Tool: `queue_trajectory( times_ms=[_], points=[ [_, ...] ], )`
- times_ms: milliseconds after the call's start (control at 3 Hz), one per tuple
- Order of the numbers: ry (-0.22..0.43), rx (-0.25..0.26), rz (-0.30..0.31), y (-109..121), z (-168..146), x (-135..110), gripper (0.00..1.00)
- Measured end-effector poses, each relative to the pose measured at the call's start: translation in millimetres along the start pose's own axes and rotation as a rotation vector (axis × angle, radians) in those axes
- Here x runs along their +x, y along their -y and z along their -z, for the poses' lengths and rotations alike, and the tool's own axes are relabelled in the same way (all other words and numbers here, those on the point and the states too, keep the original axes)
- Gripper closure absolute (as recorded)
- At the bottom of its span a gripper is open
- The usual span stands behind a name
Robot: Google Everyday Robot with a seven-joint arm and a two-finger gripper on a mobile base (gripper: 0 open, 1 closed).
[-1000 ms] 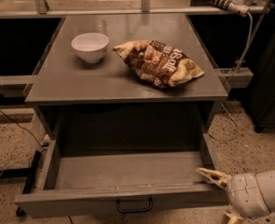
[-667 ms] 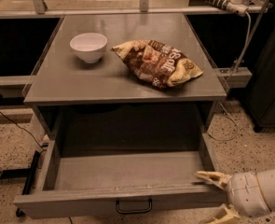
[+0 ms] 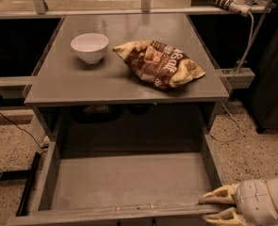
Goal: Open top drawer
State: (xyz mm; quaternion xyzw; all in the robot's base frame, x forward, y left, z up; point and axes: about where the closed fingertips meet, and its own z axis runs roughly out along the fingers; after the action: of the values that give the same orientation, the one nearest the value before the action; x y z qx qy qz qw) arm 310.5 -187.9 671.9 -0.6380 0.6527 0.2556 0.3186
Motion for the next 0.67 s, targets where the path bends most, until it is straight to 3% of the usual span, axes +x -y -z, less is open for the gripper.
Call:
queue_trajectory(
  times_ms=[667],
  points=[
    [0.000, 0.000, 0.000, 0.0, 0.0, -0.1, 0.12]
  ],
)
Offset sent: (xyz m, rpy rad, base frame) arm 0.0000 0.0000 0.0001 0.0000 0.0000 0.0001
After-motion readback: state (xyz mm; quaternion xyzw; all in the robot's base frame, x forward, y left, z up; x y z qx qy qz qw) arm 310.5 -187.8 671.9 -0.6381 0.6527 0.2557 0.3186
